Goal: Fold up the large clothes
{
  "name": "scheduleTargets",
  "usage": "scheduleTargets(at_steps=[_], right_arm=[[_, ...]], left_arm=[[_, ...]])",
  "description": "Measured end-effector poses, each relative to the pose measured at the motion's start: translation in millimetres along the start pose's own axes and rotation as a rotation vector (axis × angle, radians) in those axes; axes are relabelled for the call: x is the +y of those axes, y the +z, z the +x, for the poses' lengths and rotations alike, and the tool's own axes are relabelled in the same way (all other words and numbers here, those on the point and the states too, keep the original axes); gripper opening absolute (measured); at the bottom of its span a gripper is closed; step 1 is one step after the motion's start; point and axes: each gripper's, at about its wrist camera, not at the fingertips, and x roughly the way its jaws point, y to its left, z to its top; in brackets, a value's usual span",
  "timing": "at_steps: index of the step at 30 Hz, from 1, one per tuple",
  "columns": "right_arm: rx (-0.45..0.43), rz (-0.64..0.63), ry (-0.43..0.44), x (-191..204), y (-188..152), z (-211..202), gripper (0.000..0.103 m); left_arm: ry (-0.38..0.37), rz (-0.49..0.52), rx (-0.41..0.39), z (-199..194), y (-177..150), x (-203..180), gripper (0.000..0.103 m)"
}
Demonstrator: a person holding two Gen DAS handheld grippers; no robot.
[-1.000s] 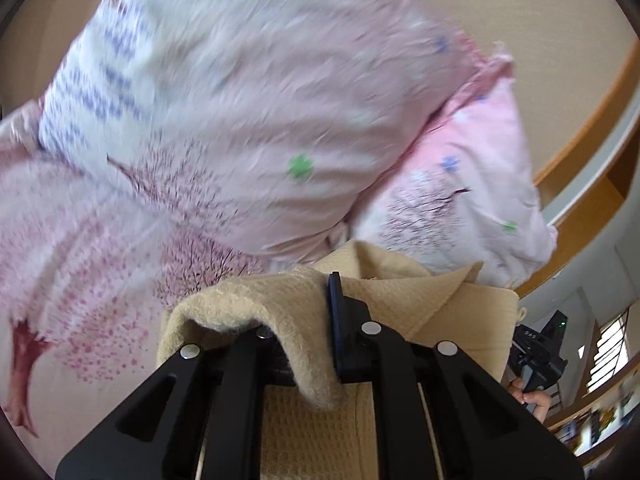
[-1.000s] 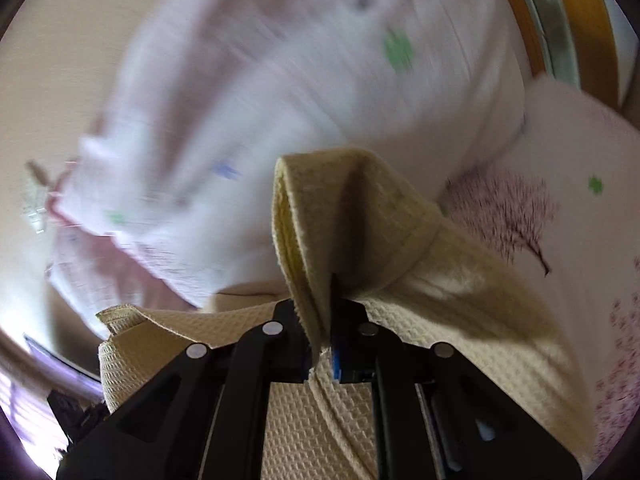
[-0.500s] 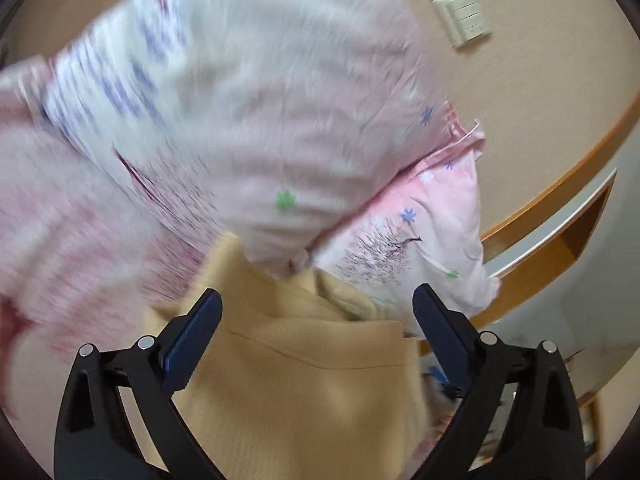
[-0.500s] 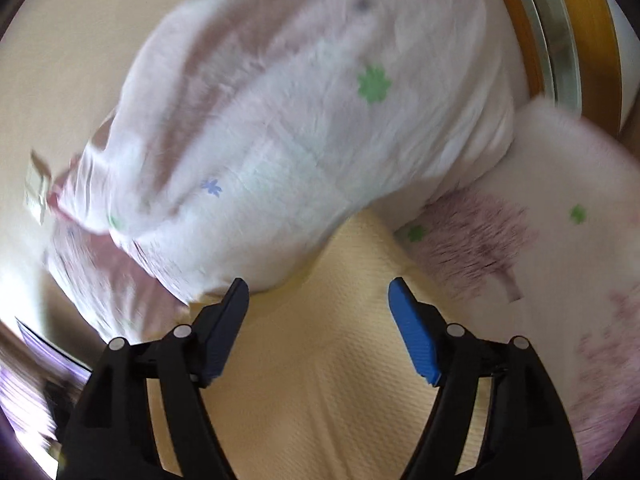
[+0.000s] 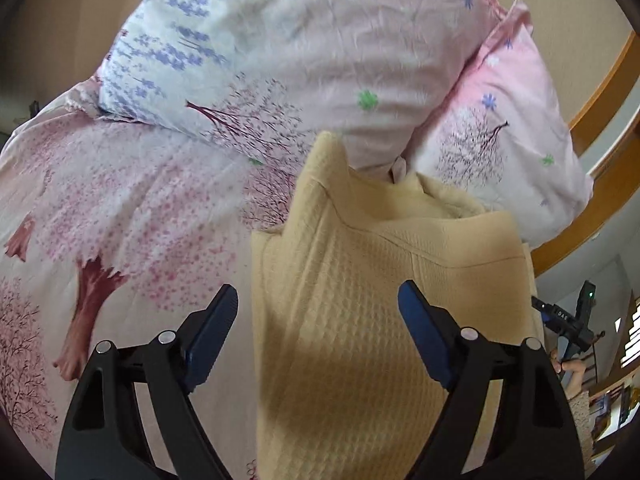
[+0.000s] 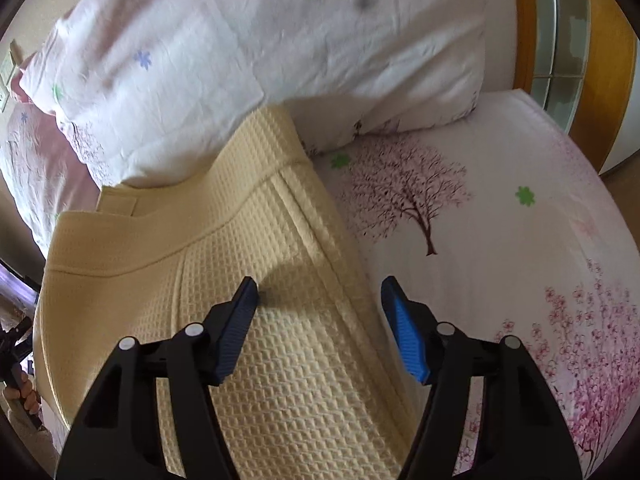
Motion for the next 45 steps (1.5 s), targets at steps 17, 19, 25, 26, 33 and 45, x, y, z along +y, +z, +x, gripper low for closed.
scheduleTargets(at_steps=[17,19,25,26,33,45], right_arm=[[-0.237,0.250,0.194,-18.7,-22.2,-65.5,0.012],[-0.203,0.268,0.144,-24.2,-24.5,-48.9,0.012],[-0.079,0.243,-0.047,-17.5,-23.8,3.6,0.017],[-0.076,0.232,-0.064,-16.2,-23.6,4.0,0.023],[-0.173,0.264,-0.003,-23.9,-51.0,-69.9,0.078],[0.033,0.566,0.307,-32.4,-136.6,-68.2,0.093]], left_arm=[[-0.097,-0.108,-0.144,-30.6,-16.6,6.3,0.008],[-0.116,-0.160,-0.121,-22.0,-25.9,20.1,0.009],[-0.103,-0.279,-0.064,8.9,-28.1,40.3,0.017],[-0.090,-0.276,-0.061,9.0,-26.1,39.3,0.020],[-0.092,-0.280,-0.135,-39.9,-40.2,48.5,0.070],[-0.245,-0.330,-0.151,-87.9,-150.9,18.3,0.084]])
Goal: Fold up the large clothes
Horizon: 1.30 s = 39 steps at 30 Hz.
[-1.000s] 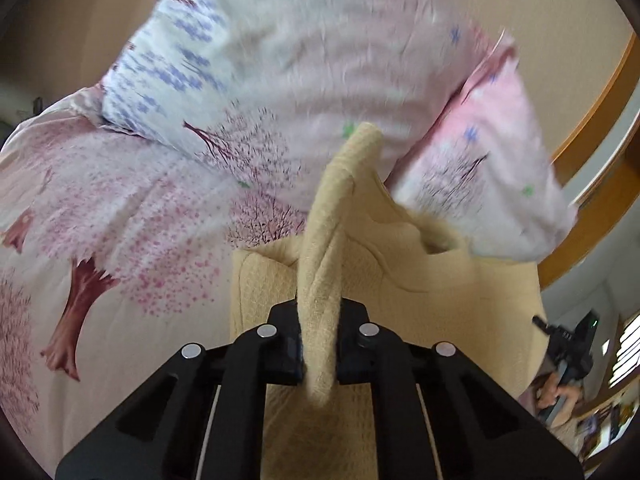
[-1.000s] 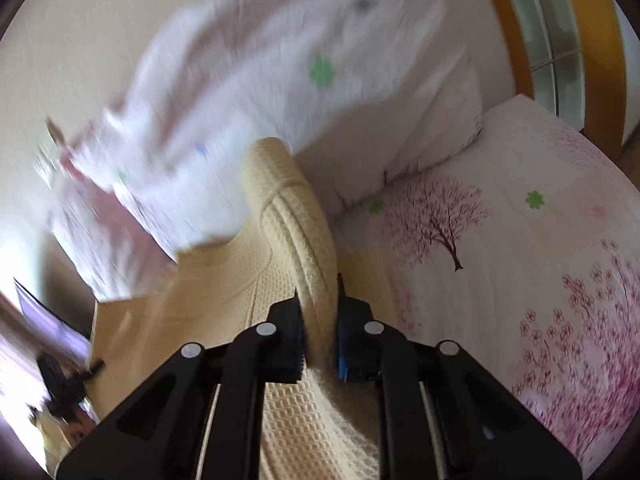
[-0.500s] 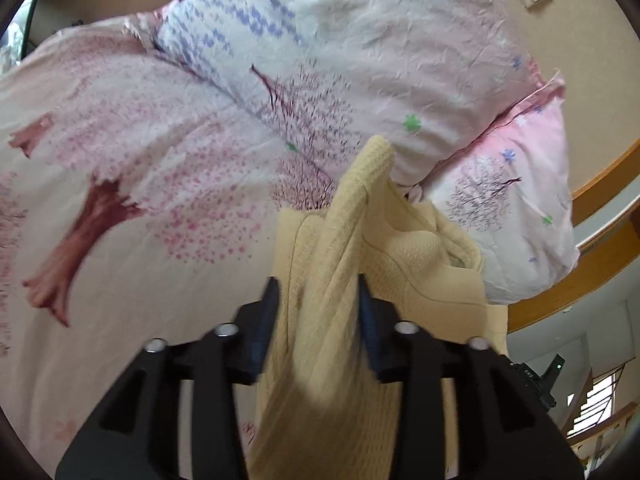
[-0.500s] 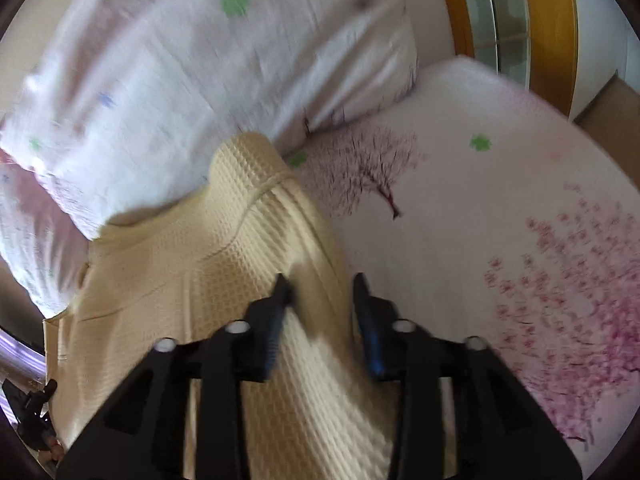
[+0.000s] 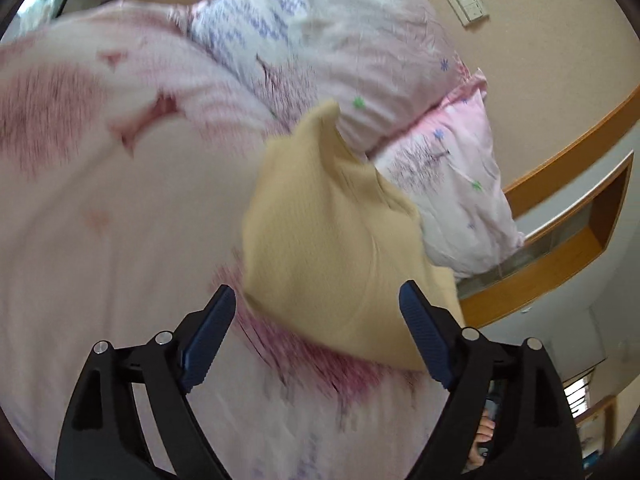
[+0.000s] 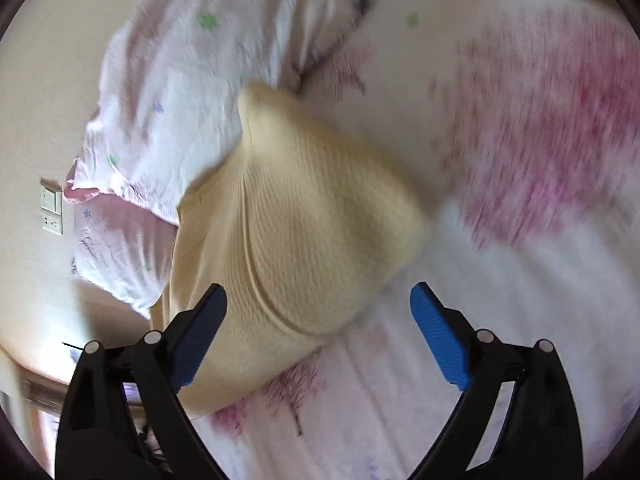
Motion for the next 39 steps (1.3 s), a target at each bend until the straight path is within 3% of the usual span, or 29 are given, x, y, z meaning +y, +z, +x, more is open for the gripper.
scheduleTargets(at_steps=[5,16,24,26,29,32,34,36,39], right_arm=[[0.002,0.038,0.032,1.9,-7.0,15.7,0.093],[-0.055,0.067,0.037,3.6,-9.2,38.4,0.089],[-0.112,0.059,0.049,0.1,-8.2,37.3,0.077],[-0.125,0.052,0.053,-3.7,-11.0,35.7,0.065],[-0.141,0.061,0.103,-9.6,-13.5,32.5,0.051],[-0.147,0.053,0.133,-8.6,-14.2,28.9,0.043],[-0.151,0.044,0.148,-6.0,-15.5,25.5,0.041],[-0.152,0.034,0.166,-3.3,-16.7,20.8,0.039],[-0.148,0.015,0.194,3.0,-21.4,13.5,0.037]], left_arm=[[-0.034,-0.075,0.000,18.9,-17.7,-11.6,0.084],[0.051,-0.209,0.019,63.4,-19.6,-7.9,0.084],[0.046,-0.309,-0.034,71.3,-5.9,4.8,0.084],[0.036,-0.318,-0.057,70.0,-7.1,5.7,0.083],[0.021,-0.361,-0.106,65.5,-10.8,12.7,0.069],[0.013,-0.382,-0.133,64.5,-12.5,17.4,0.057],[0.007,-0.361,-0.148,63.0,-11.6,15.2,0.043],[-0.014,-0.328,-0.159,59.7,-7.3,10.3,0.034],[-0.025,-0.292,-0.172,53.9,0.3,4.1,0.029]])
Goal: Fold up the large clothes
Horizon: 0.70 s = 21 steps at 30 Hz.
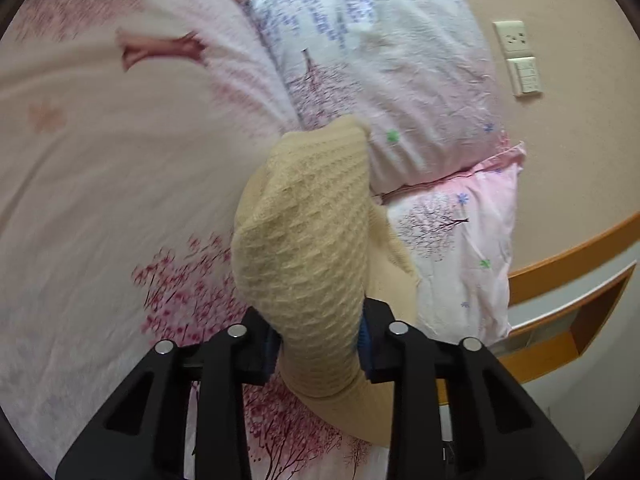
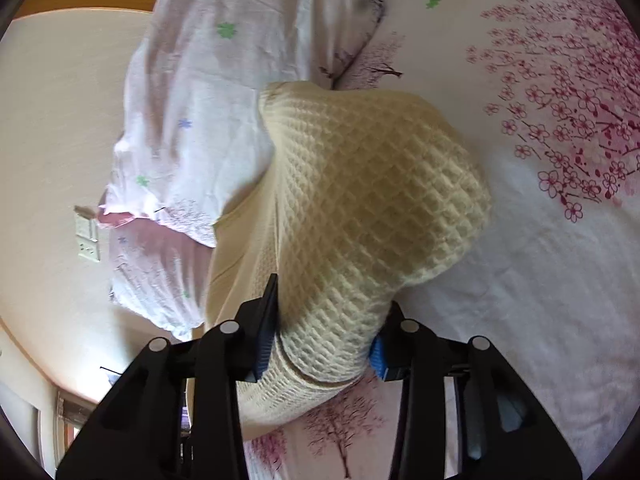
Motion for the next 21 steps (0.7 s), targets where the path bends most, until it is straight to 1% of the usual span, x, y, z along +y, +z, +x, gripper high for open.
scheduleTargets(at_steps=[5,8,12,15,16,17,18,19,20,21], right_arm=[[0.027,-0.032,0.023,8.7,-14.8,-12.7,0.035],[0.049,-0.066,0.033,12.7,-28.8,-25.9,0.035],[0.086,-0.124,0.031,14.9,-50.4,-46.0,0.035],[0.113,-0.161,0.006,10.6,-69.1,-63.6,0.035],[0.114,-0.181,-0.015,9.3,-73.7,-67.6,0.037],[0.119,-0.200,-0.044,8.1,-77.0,-69.4,0.042],[0.123,-0.205,-0.064,6.2,-78.6,-69.9,0.044],[0.130,-0.200,-0.082,1.2,-79.5,-70.2,0.049],[0.134,-0.190,-0.099,-2.8,-79.4,-71.3,0.056],[0.133,-0.180,-0.123,-5.4,-79.1,-74.5,0.060]], left_arm=[[-0.010,0.044,-0.028,-15.6,4.6,-6.6,0.026],[-0.009,0.067,-0.052,-38.0,0.2,-4.1,0.026],[-0.003,0.069,-0.063,-82.1,-17.1,9.1,0.026],[0.006,0.060,-0.058,-111.2,-35.3,20.9,0.026],[0.013,0.063,-0.056,-117.9,-40.8,24.3,0.027],[0.027,0.063,-0.042,-122.2,-45.6,29.7,0.027],[0.036,0.056,-0.031,-121.6,-47.0,34.0,0.030],[0.043,0.039,-0.023,-119.7,-47.6,39.7,0.035],[0.048,0.025,-0.016,-117.1,-47.7,43.7,0.037],[0.056,0.023,-0.012,-114.7,-47.6,46.1,0.040]])
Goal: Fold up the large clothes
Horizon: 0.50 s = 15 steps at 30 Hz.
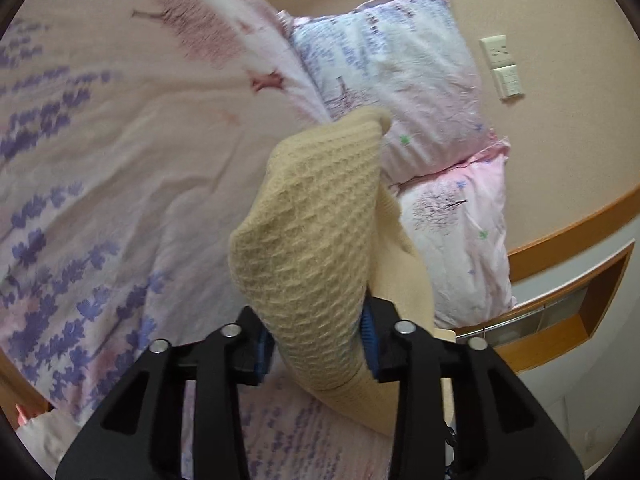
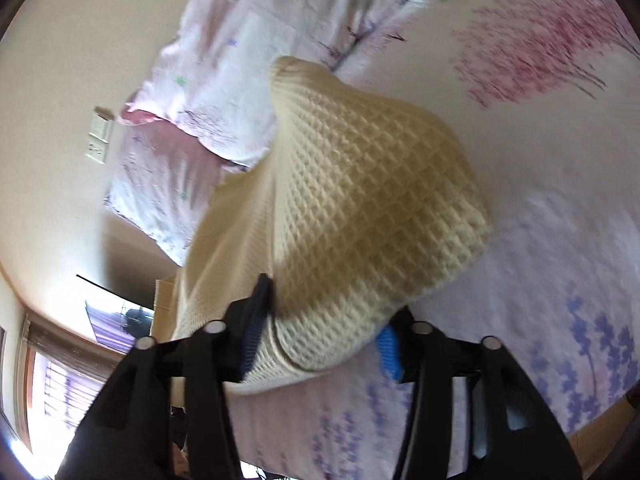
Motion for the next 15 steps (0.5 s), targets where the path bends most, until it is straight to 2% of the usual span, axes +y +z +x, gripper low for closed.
scheduleTargets(at_steps=[1,3,5,6,7,8,11,15], right_arm=[[-0.015,-0.006,-0.020,-1.2,-1.0,-6.1,0.066],[-0.083,-0.045,-0.108,1.8,-4.2,-19.8,0.069],[-0.216,-0.112,-0.245,11.5,-6.7,-42.0,0.075],[-0.287,-0.150,-0.310,19.5,-7.4,-52.0,0.075],[-0.352,-0.211,-0.349,34.0,-8.4,-59.7,0.075],[-0.375,-0.269,-0.354,48.8,-9.4,-60.1,0.075],[-0.353,-0.456,-0.302,96.6,-14.7,-42.2,0.075],[-0.229,-0.726,-0.219,169.9,-36.8,13.5,0.072]], left_arm=[[0.001,0.009,-0.004,0.5,-0.7,-0.4,0.042],[0.012,0.028,-0.007,0.2,-0.8,-3.2,0.047],[0.007,0.026,0.002,2.1,-0.3,-2.2,0.056],[0.004,0.029,0.001,1.4,-0.3,-2.3,0.057],[0.003,0.032,0.001,1.7,-0.4,-3.1,0.059],[0.003,0.038,0.000,2.2,-0.5,-4.4,0.060],[0.006,0.054,-0.007,2.4,-1.3,-7.6,0.065],[0.018,0.052,-0.015,5.0,-1.0,-11.4,0.072]])
